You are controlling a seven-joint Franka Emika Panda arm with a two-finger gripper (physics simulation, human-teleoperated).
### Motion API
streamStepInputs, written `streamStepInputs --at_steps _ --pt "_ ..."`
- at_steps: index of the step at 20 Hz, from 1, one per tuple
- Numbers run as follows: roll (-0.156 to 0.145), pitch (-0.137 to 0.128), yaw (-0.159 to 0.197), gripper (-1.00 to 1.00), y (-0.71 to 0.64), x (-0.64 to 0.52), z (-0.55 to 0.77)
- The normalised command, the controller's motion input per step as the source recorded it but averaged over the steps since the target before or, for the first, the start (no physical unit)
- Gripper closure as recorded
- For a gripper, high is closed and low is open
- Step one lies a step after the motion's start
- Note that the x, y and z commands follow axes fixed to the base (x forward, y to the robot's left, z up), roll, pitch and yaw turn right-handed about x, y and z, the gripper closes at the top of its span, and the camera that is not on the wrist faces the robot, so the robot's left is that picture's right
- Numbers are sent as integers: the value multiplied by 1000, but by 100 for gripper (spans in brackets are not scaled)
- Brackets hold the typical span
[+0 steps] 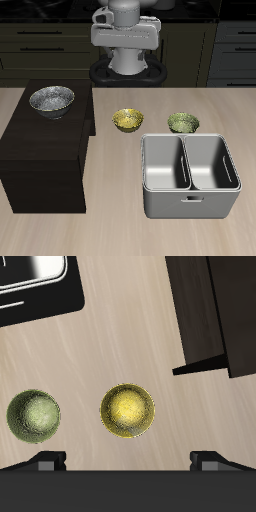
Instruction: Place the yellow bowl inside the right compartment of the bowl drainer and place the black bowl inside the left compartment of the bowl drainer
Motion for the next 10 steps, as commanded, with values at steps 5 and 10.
streamStepInputs --at_steps 5,10 --pt "-8 19 51 -100 76 96 -314" --pt "-6 43 61 -100 48 86 -502"
